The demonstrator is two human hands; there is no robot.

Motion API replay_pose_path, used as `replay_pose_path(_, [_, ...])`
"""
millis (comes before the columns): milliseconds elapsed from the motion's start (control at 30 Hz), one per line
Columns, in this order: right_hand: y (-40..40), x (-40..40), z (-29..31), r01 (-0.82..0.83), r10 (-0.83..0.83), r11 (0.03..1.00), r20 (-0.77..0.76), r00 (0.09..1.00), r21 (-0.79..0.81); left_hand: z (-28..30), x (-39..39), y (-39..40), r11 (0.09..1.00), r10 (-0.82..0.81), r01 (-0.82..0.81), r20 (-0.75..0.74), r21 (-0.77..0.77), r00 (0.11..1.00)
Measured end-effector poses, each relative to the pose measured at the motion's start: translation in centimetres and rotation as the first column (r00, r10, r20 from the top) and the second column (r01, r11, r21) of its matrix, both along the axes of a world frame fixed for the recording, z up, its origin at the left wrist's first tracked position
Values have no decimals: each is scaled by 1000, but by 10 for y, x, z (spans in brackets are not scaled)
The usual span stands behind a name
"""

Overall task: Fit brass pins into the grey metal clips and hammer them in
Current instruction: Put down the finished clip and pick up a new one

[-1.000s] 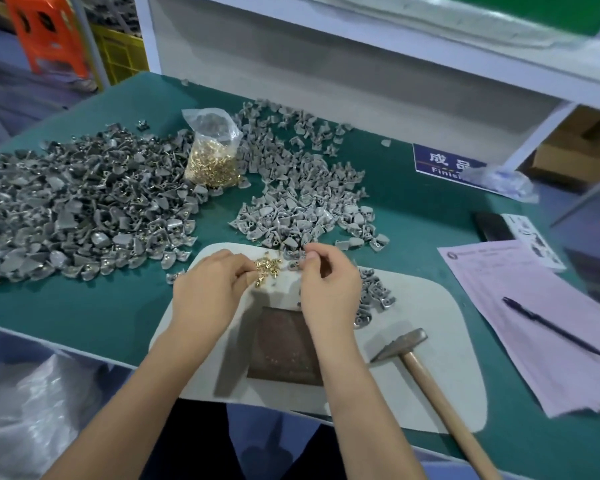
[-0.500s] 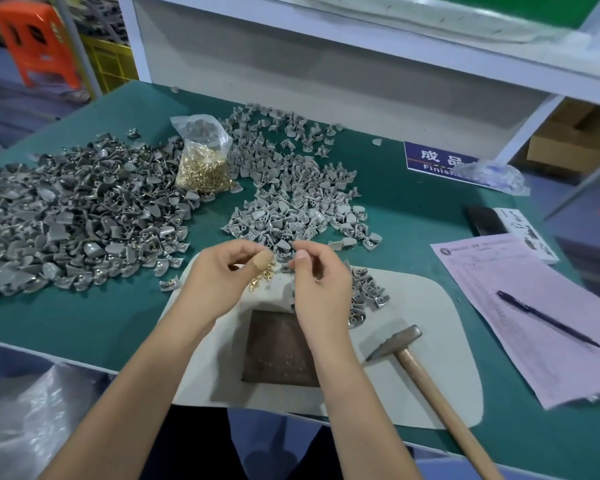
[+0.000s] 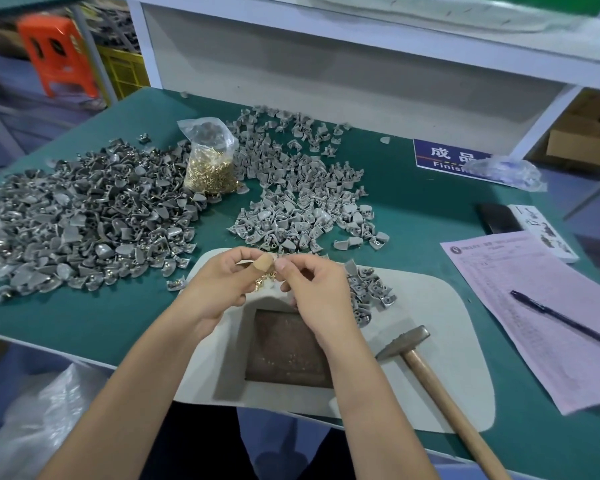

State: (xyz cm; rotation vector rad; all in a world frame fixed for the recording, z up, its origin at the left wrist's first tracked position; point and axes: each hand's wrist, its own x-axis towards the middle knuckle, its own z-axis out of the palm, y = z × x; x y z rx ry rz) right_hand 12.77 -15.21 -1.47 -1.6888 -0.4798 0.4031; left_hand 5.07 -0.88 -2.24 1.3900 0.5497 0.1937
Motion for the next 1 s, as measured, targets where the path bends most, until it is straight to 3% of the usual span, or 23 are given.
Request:
replay_pose_path(67, [0,1,-1,58,-58,998,-47,997,-5,-3,-3,3,984,29,-26,-16,174,999])
replay_pose_path(167, [-2,2,-5,172,-171,985,-55,984,13,-12,-7,10,785,69,15,-112,620,991])
replay_pose_path(267, [-3,2,-6,200,-199,979,-30,980,33,-16,-8,12,685,44,92,-167,723,985])
replay_pose_path(400, [-1,-1,-6,155,-147,986,131,980,-53,-16,6,14,495,152,-37,-45,868,987])
replay_pose_path(500, [-1,-3,-5,137,-124,988,149,981,-76,-18,18,24,393,131,34,-93,919,987])
replay_pose_path(567, [-2,-3,-4,137,-125,988,145,981,-76,-18,25,32,393,117,116,-175,912,978])
replay_pose_path(767, [-2,-2,-4,128,-113,988,158,981,-88,-16,38,40,383,106,176,-232,907,967])
replay_pose_path(1000, [-1,-2,-4,109,-89,988,179,980,-108,-3,50,52,273,77,224,-254,935,964])
